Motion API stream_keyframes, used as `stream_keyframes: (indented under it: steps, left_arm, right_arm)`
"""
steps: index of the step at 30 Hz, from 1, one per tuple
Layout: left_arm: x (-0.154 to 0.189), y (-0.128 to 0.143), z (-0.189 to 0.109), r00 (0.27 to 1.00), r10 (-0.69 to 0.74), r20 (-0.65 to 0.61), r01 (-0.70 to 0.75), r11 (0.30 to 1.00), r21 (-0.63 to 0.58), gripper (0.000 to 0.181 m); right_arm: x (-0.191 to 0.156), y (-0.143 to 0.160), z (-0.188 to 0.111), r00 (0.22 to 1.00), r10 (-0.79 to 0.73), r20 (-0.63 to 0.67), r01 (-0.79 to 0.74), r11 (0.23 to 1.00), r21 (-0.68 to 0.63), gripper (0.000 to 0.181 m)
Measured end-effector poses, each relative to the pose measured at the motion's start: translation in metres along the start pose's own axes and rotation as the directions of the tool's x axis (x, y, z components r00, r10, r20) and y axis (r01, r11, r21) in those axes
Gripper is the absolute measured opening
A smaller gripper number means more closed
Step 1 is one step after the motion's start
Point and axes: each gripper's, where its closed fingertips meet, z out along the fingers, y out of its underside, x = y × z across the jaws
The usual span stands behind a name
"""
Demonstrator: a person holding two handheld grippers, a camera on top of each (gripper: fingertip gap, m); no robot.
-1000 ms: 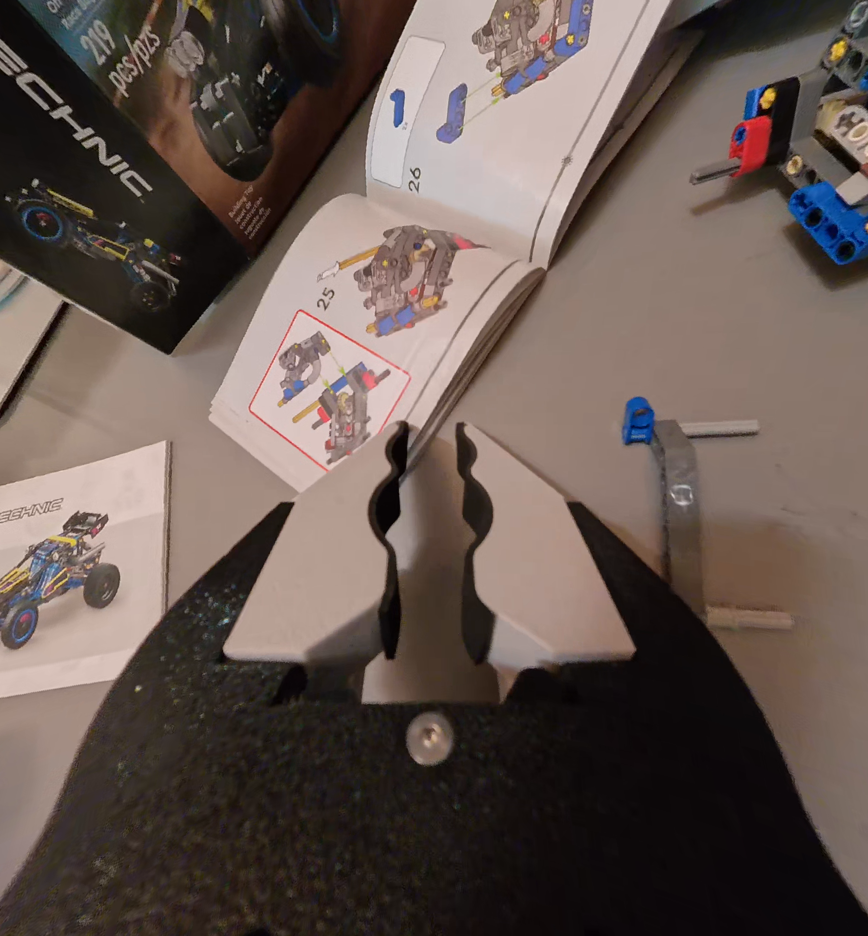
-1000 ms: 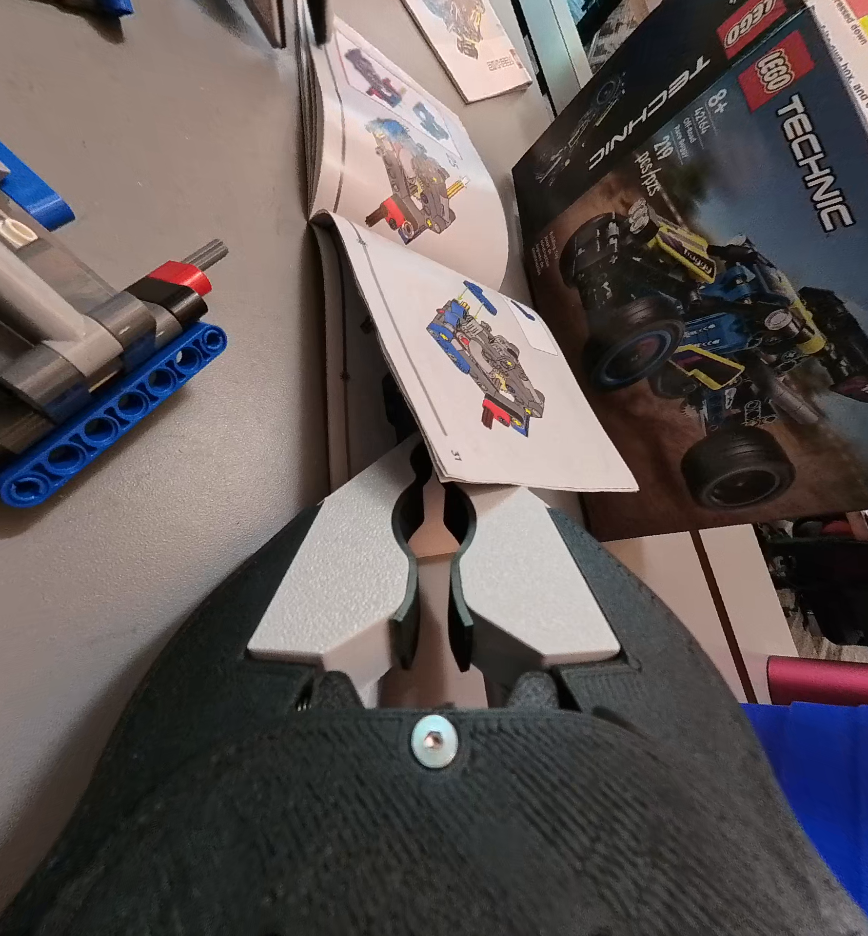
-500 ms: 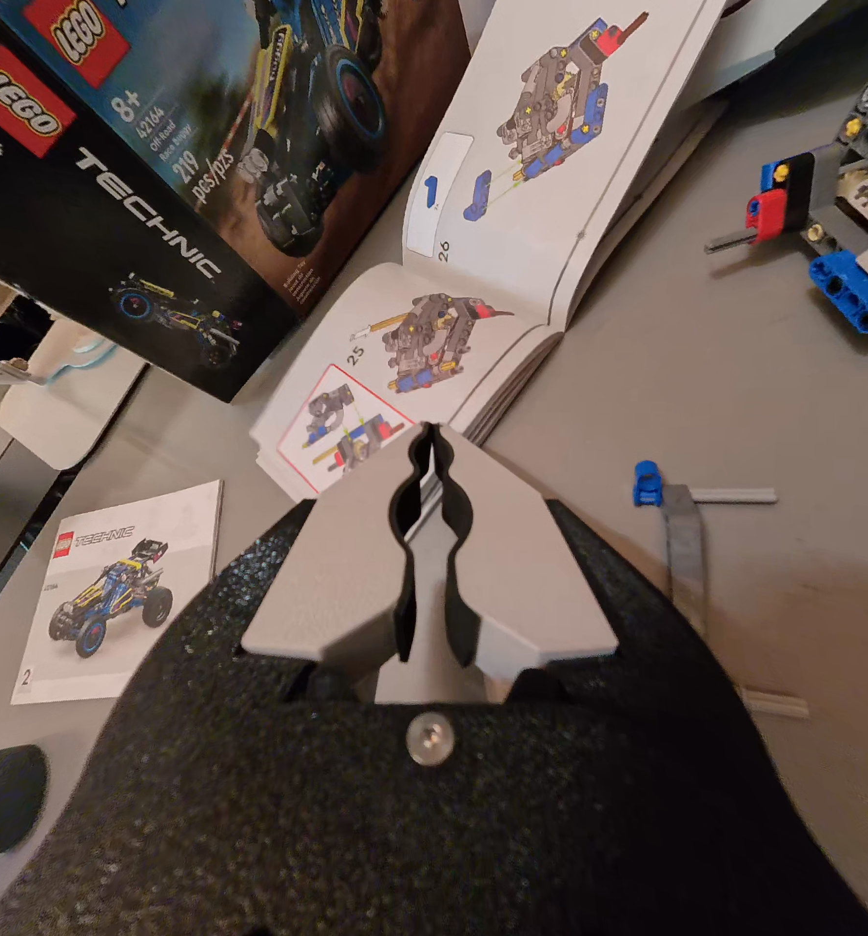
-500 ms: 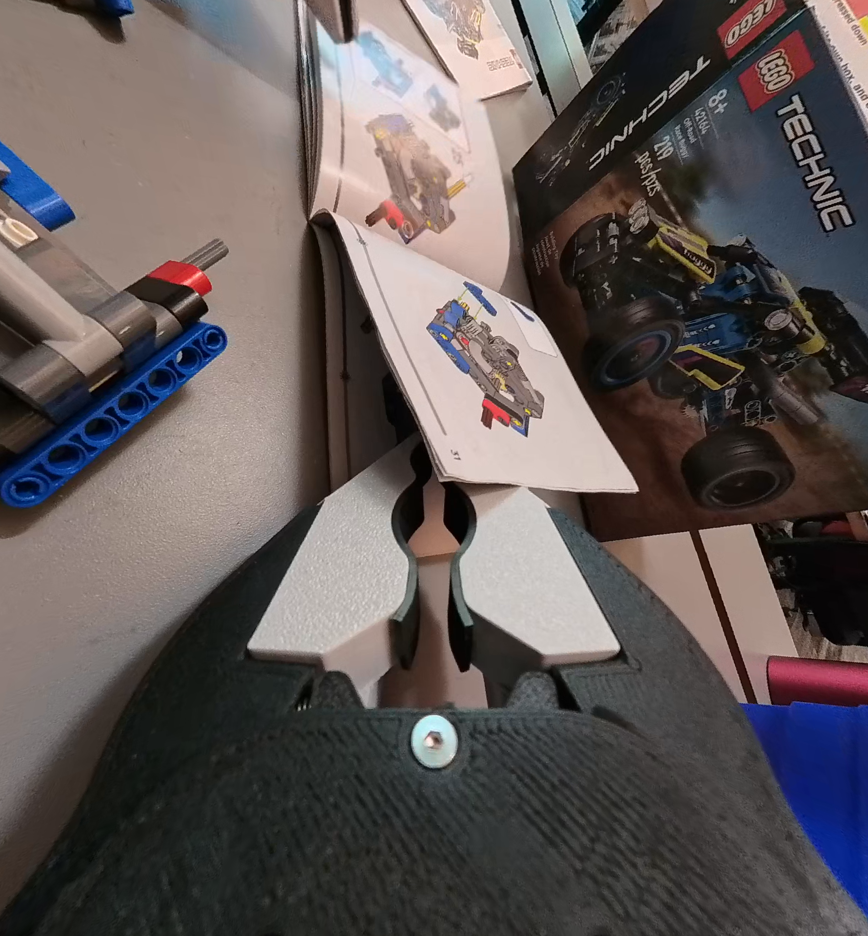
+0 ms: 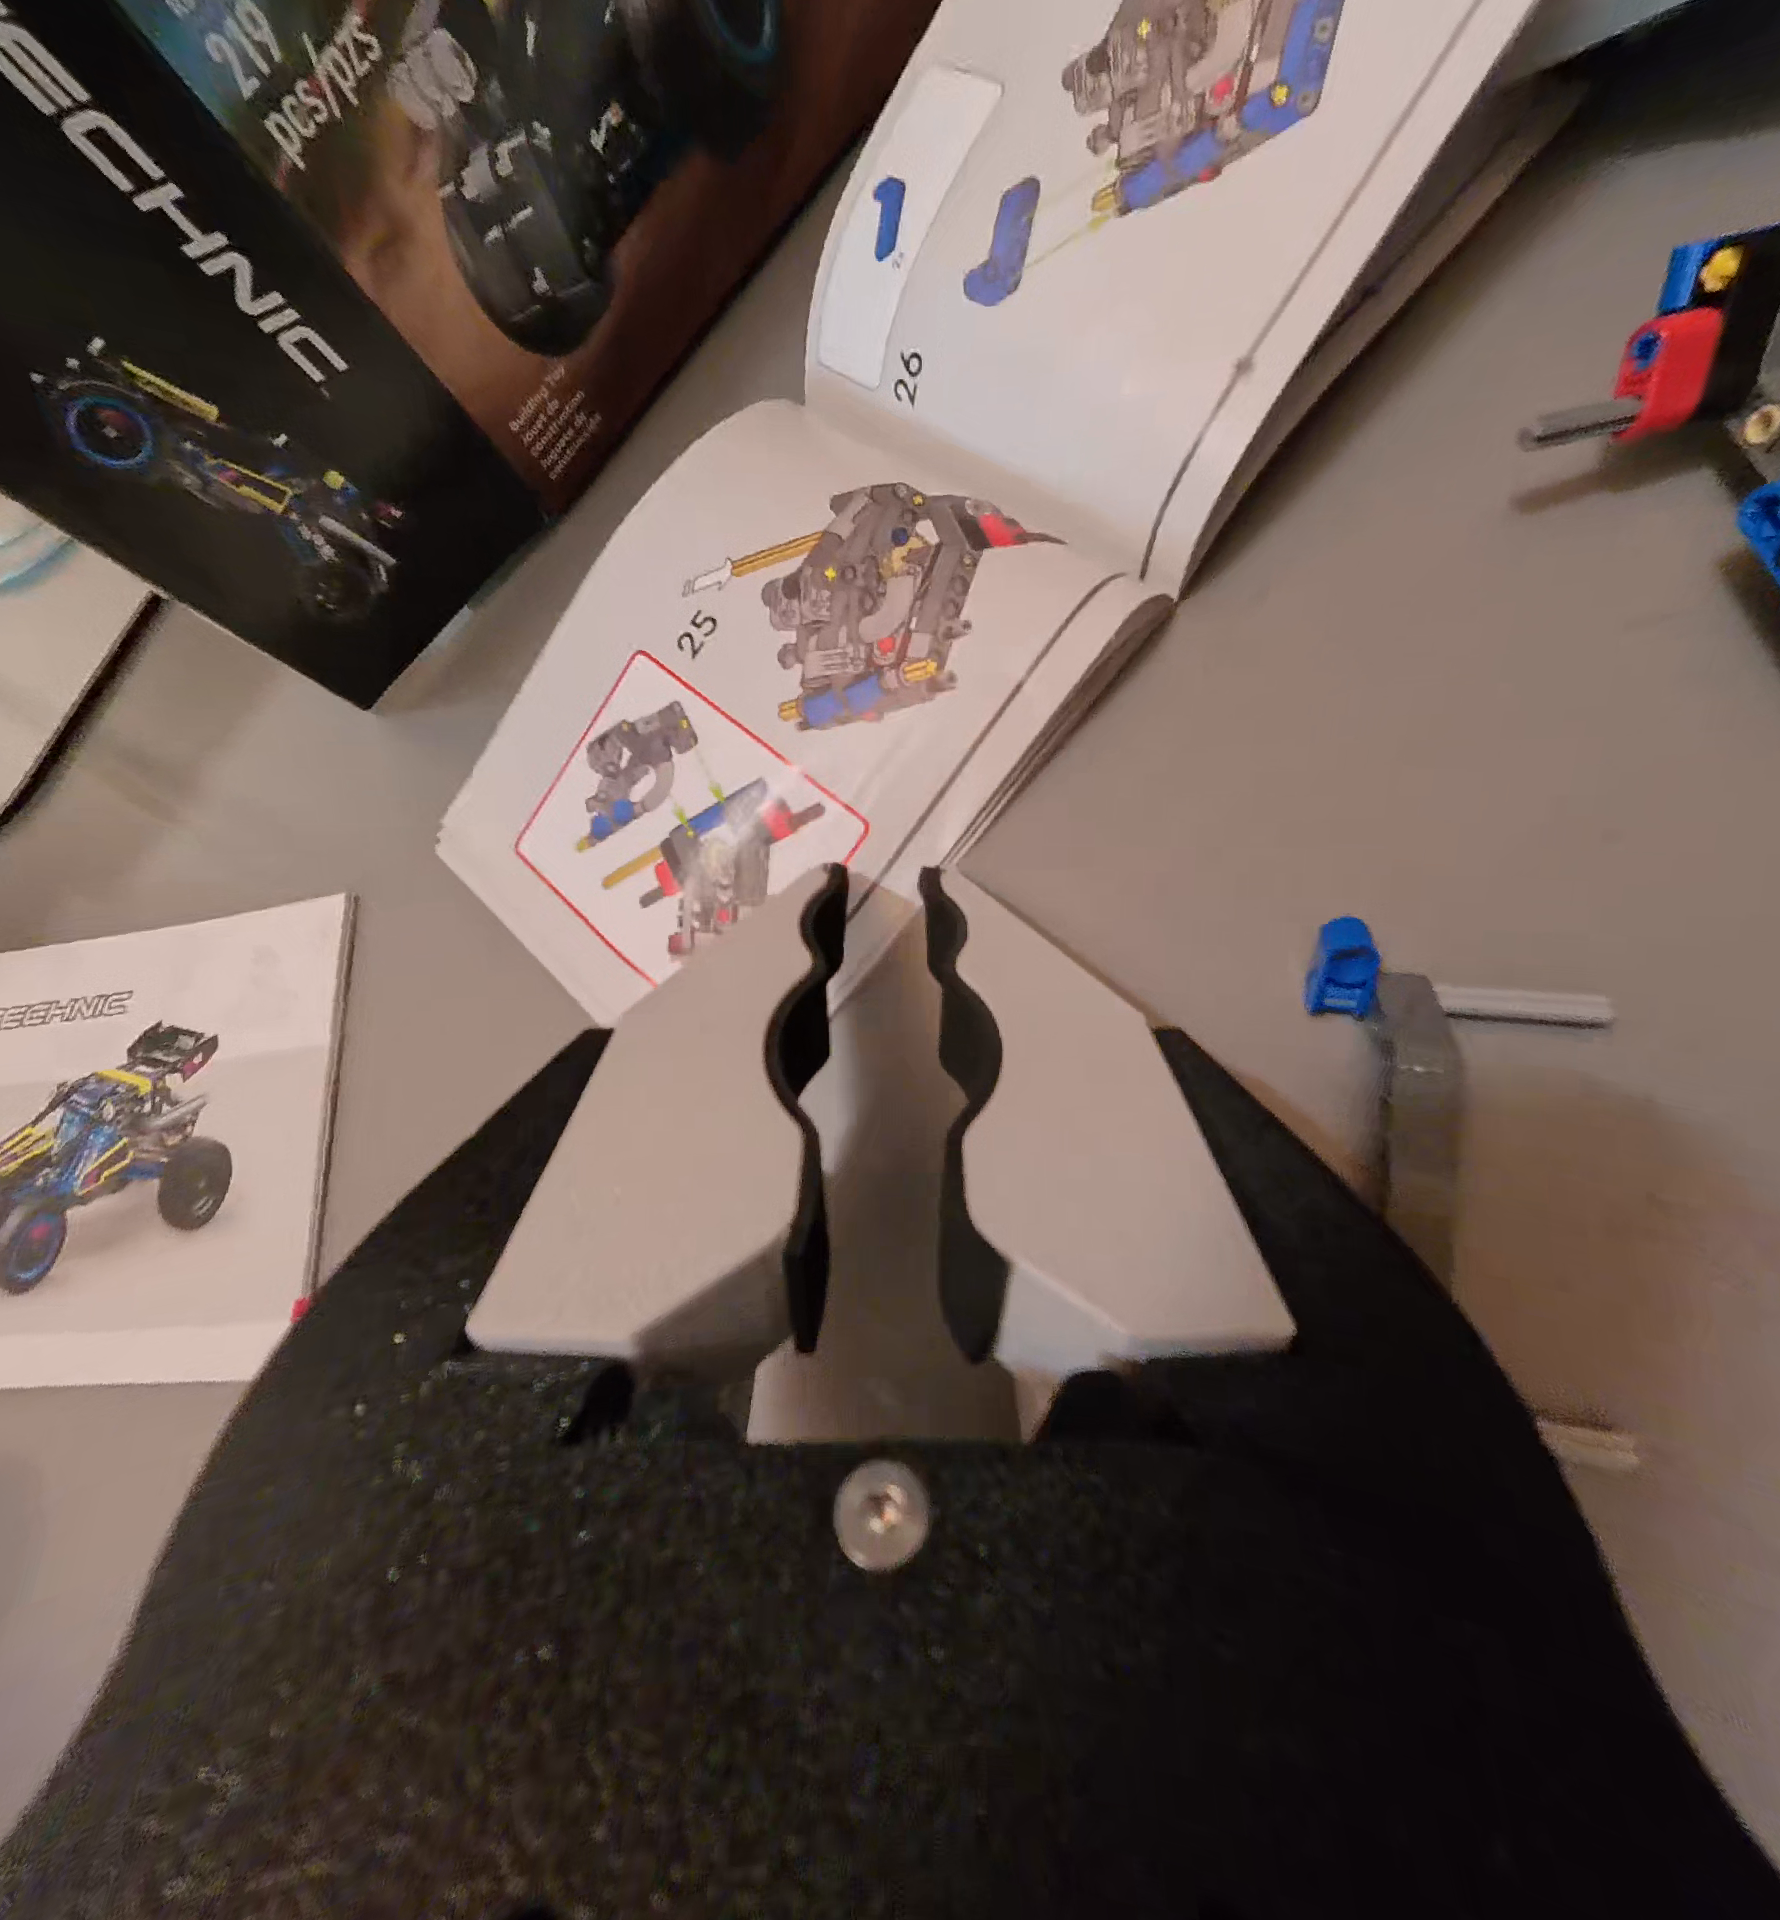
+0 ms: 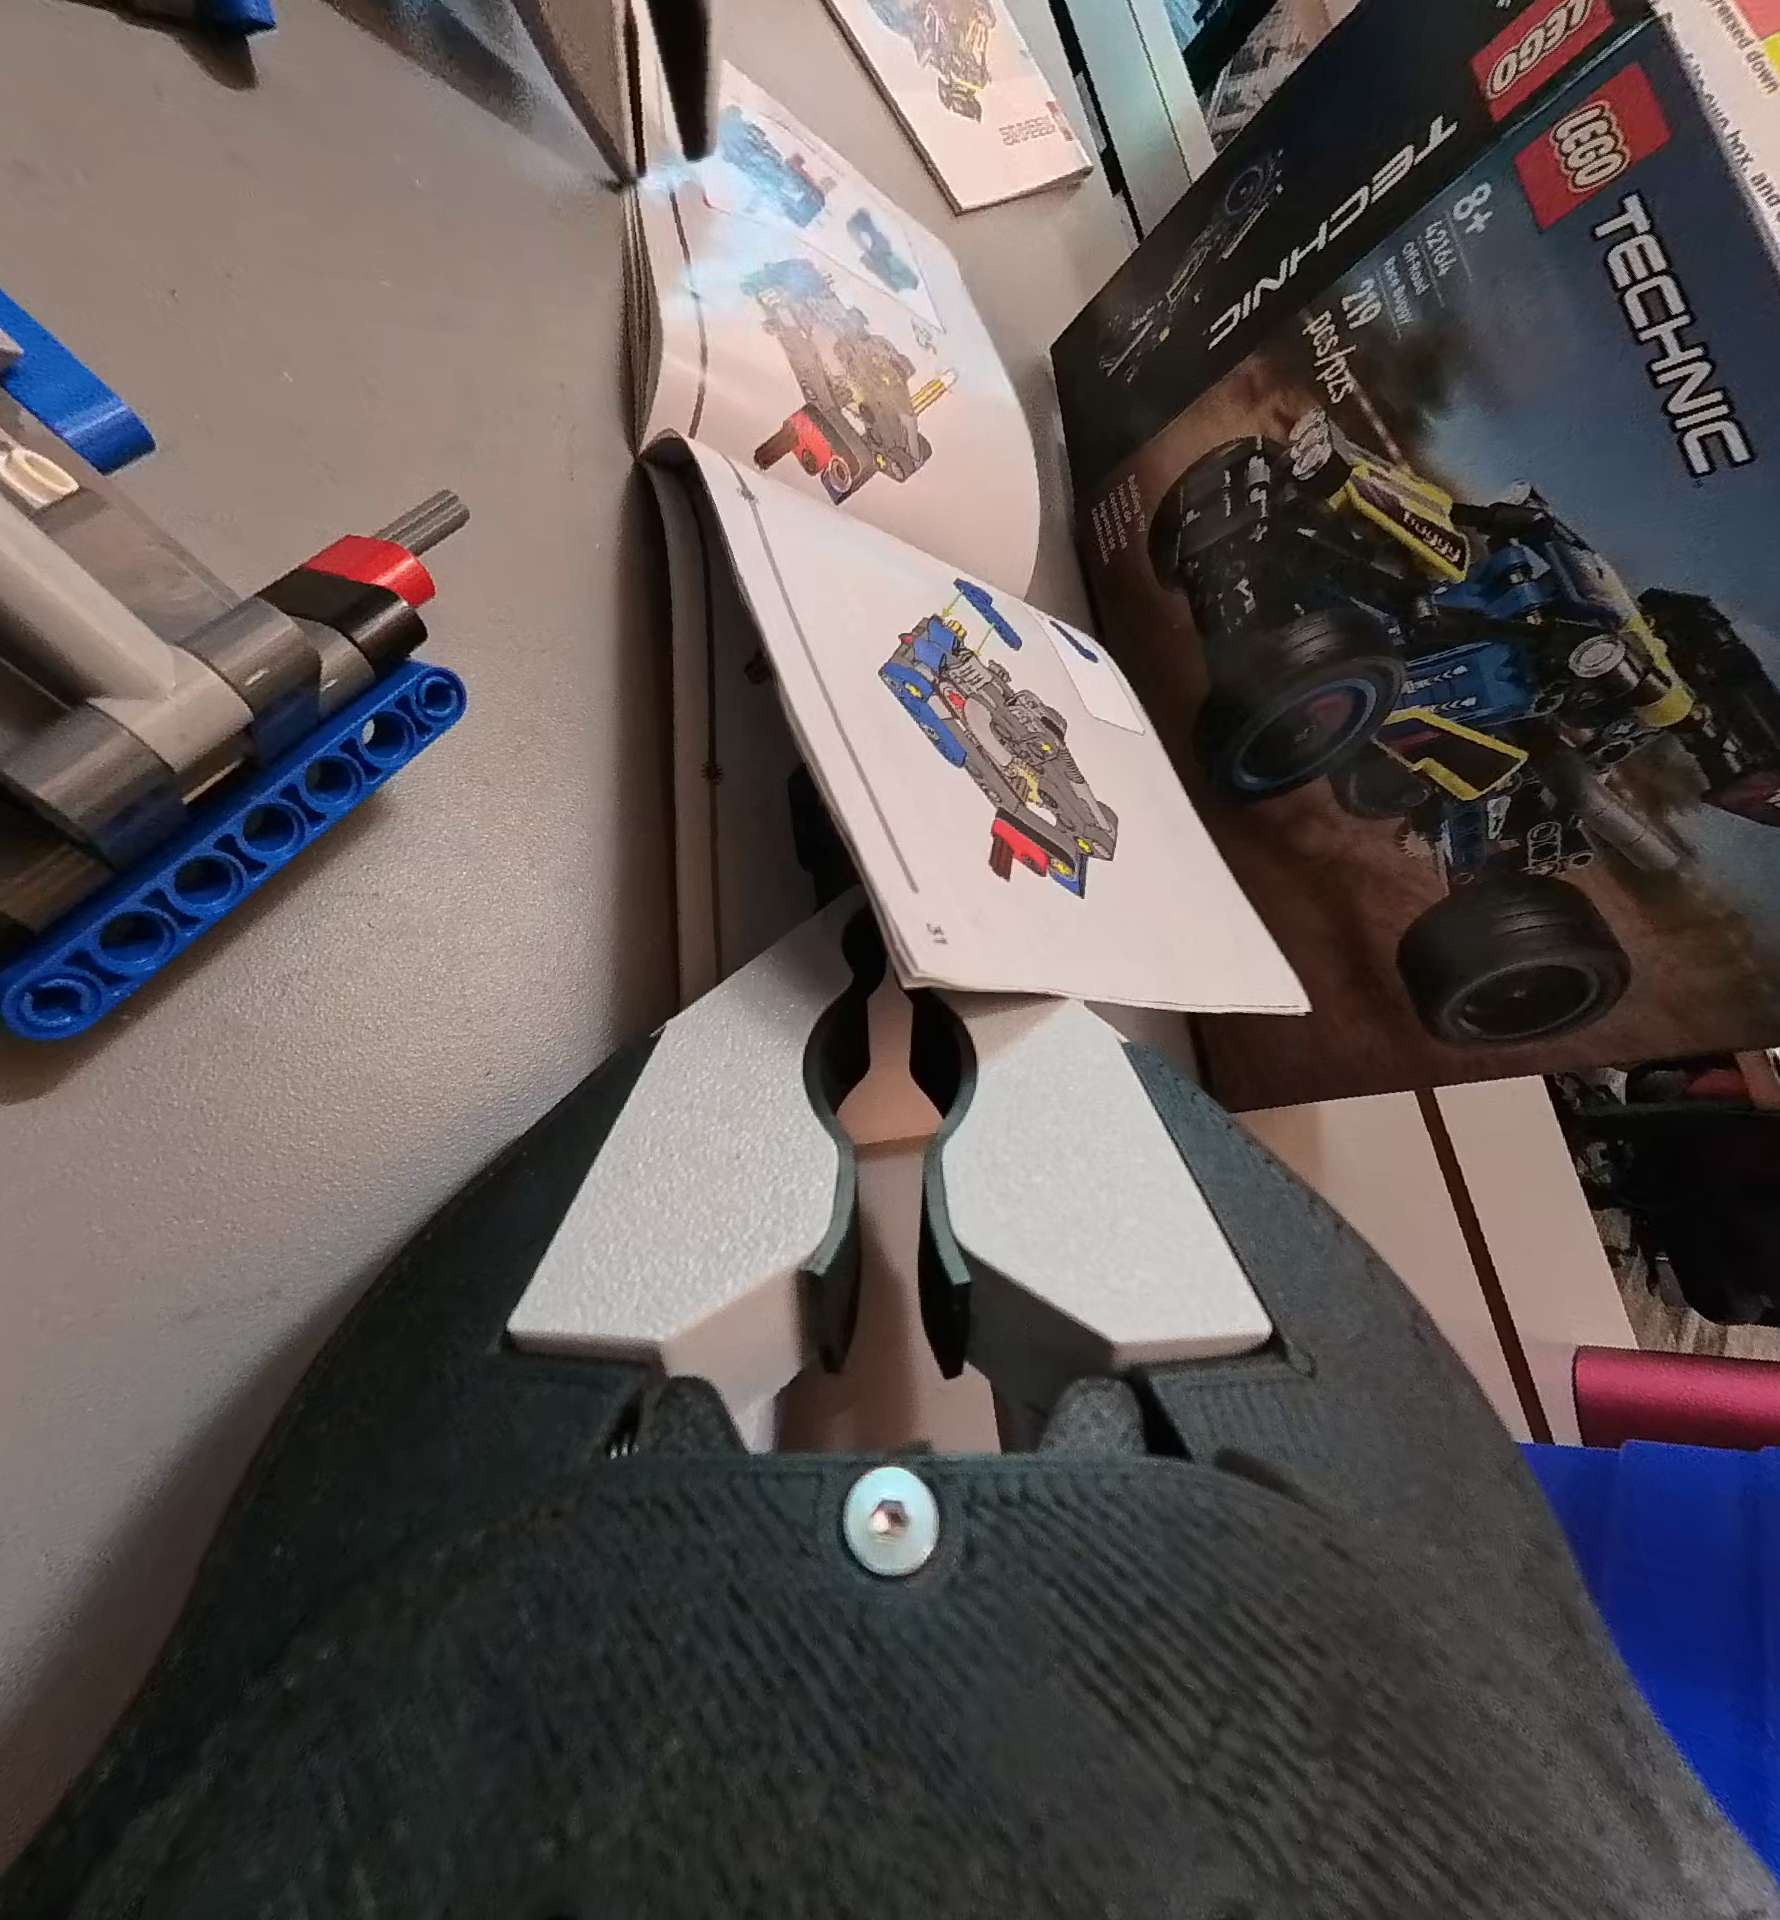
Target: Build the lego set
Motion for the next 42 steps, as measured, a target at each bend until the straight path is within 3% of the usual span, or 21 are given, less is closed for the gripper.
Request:
stream_keyframes:
  steps: [4,7,11,13,17,22,26,31,35,39,42]
  left_arm:
    - [0.004,0.0,0.001,1.0,0.01,-0.015,-0.01,1.0,-0.002,0.003]
    - [0.004,-0.007,-0.002,1.0,0.017,-0.001,-0.017,1.0,0.015,0.009]
    - [0.037,-0.066,-0.009,0.985,0.118,-0.129,-0.096,0.981,0.171,0.019]
    - [0.056,-0.082,0.0,0.954,0.234,-0.19,-0.213,0.969,0.125,0.028]
    - [0.068,-0.104,0.029,0.885,0.428,-0.183,-0.417,0.903,0.098,0.022]
    - [0.06,-0.088,0.05,0.891,0.391,-0.228,-0.404,0.915,-0.009,0.0]
    - [0.043,-0.06,0.053,0.91,0.351,-0.222,-0.383,0.916,-0.122,0.0]
    - [0.022,-0.051,0.049,0.939,0.322,-0.121,-0.339,0.927,-0.159,0.0]
    - [0.024,-0.069,0.041,0.969,0.232,-0.087,-0.237,0.971,-0.046,0.001]
    - [0.041,-0.096,0.029,0.969,0.174,-0.175,-0.156,0.981,0.115,0.025]
    - [0.047,-0.101,0.026,0.957,0.194,-0.217,-0.172,0.978,0.118,0.035]
  right_arm:
    - [0.0,0.0,0.0,1.0,-0.001,0.0,0.001,1.0,0.0,0.0]
    - [0.0,0.0,0.0,1.0,0.0,0.0,0.0,1.0,0.0,0.0]
    - [0.0,0.0,0.0,1.0,0.004,0.004,-0.004,1.0,0.0,0.0]
    - [0.0,0.0,0.0,1.0,0.006,0.005,-0.006,1.0,-0.001,0.0]
    - [0.0,0.0,0.0,1.0,0.004,0.004,-0.004,1.0,-0.001,0.0]
    - [-0.001,0.001,0.0,1.0,-0.017,0.003,0.017,1.0,-0.011,0.0]
    - [-0.004,0.002,0.002,0.996,-0.09,0.002,0.09,0.994,-0.057,0.0]
    - [-0.004,0.003,0.005,0.992,-0.124,-0.007,0.123,0.989,-0.084,0.0]
    - [0.004,-0.006,0.016,1.0,-0.016,-0.022,0.015,0.999,-0.039,0.0]
    - [0.025,-0.02,0.033,0.991,-0.059,-0.118,0.055,0.998,-0.035,0.0]
    - [0.034,-0.031,0.04,0.988,-0.018,-0.154,0.022,0.999,0.023,0.0]
